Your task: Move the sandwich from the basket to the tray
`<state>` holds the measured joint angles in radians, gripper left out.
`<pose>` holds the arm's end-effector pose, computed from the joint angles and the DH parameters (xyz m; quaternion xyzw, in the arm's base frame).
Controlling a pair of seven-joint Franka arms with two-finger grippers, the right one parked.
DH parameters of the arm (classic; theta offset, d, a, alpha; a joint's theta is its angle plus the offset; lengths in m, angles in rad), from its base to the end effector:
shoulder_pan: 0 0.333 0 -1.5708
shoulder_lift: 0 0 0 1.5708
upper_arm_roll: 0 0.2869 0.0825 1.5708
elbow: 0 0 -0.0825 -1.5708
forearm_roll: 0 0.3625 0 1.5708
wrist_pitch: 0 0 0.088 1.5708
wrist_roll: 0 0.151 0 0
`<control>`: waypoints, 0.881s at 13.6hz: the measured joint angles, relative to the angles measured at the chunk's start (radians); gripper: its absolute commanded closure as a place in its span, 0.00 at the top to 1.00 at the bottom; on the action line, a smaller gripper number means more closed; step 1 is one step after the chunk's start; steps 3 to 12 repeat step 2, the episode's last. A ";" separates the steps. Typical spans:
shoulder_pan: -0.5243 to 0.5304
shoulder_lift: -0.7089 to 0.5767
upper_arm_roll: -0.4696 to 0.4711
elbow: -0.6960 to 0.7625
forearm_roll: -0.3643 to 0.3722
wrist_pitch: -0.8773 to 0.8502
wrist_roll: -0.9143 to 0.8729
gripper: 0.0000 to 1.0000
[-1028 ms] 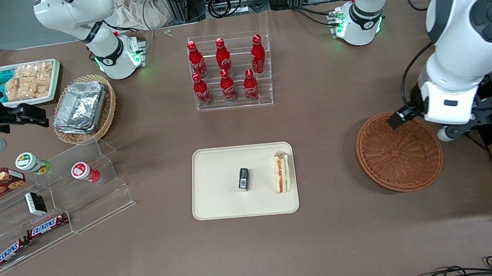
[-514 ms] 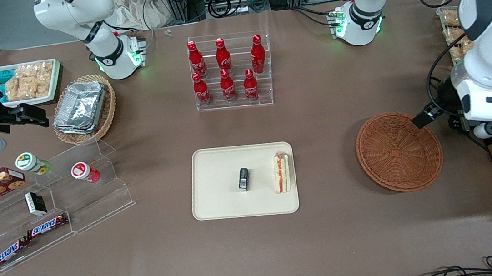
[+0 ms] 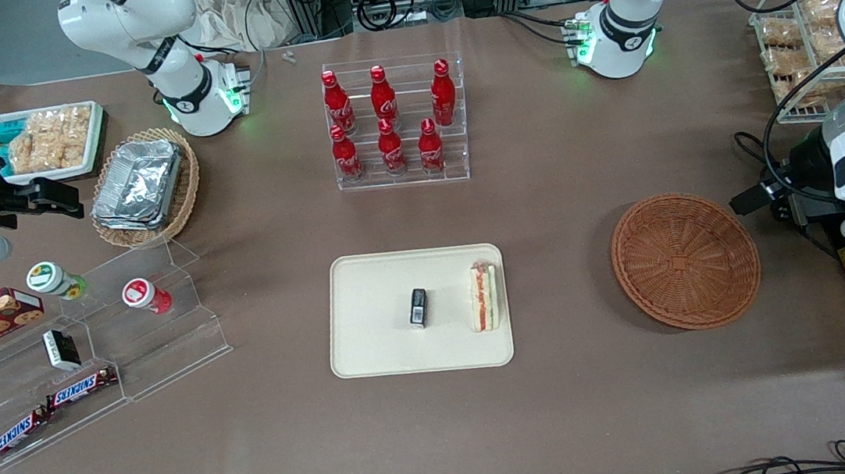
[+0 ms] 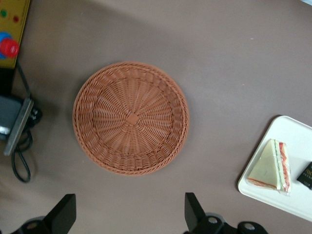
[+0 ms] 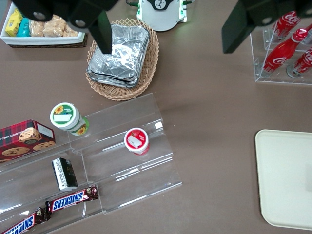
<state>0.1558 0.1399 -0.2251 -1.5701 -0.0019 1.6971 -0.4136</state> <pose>0.5767 -0.0343 0.4868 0.9849 0.1724 -0.0085 0.0149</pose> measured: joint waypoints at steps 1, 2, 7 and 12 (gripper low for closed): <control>-0.002 0.009 0.000 0.018 0.003 -0.021 0.045 1.00; -0.003 0.017 0.000 0.030 0.012 -0.041 0.095 1.00; -0.003 0.017 0.000 0.030 0.012 -0.041 0.095 1.00; -0.003 0.017 0.000 0.030 0.012 -0.041 0.095 1.00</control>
